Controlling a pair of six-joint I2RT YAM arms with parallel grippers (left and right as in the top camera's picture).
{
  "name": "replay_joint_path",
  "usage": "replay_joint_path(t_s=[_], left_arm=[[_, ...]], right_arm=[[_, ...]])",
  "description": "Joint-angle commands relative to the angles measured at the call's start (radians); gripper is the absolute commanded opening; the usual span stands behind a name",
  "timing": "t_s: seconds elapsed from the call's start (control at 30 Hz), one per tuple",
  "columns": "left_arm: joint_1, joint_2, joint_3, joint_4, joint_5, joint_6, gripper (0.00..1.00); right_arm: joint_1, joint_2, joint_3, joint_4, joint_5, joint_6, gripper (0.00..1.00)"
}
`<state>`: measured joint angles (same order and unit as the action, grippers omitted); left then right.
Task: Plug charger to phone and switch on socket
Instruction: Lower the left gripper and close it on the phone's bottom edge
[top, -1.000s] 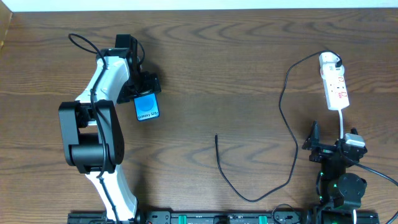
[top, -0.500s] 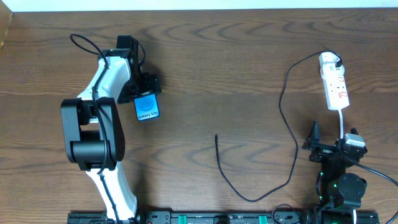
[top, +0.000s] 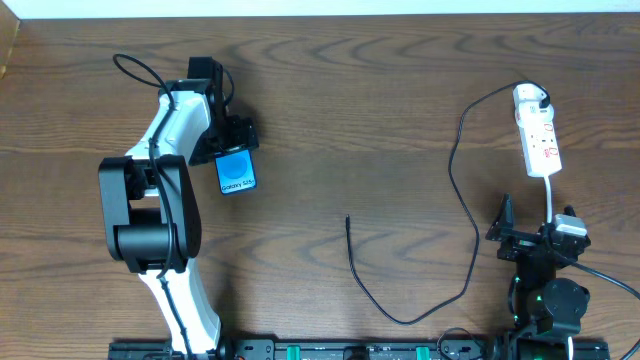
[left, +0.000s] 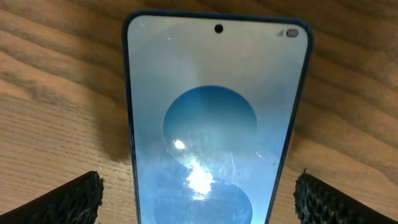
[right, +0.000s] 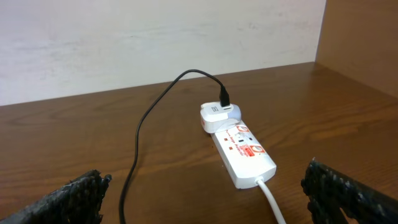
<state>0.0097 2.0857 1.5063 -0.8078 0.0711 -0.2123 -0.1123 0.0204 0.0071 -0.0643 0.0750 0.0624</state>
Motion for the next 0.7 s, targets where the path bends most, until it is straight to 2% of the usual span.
replay_joint_path(t_s=[0.0,0.67], left_arm=[[0.0,0.015,0.016,0.01,-0.02,0.005,0.98],[-0.01,0.015,0.007,0.01,-0.048,0.005,0.98]], right_arm=[[0.008,0.0,-0.002,-0.004,-0.002,-0.015,0.99],[0.008,0.0,-0.002,-0.004,-0.002,-0.015,0.99]])
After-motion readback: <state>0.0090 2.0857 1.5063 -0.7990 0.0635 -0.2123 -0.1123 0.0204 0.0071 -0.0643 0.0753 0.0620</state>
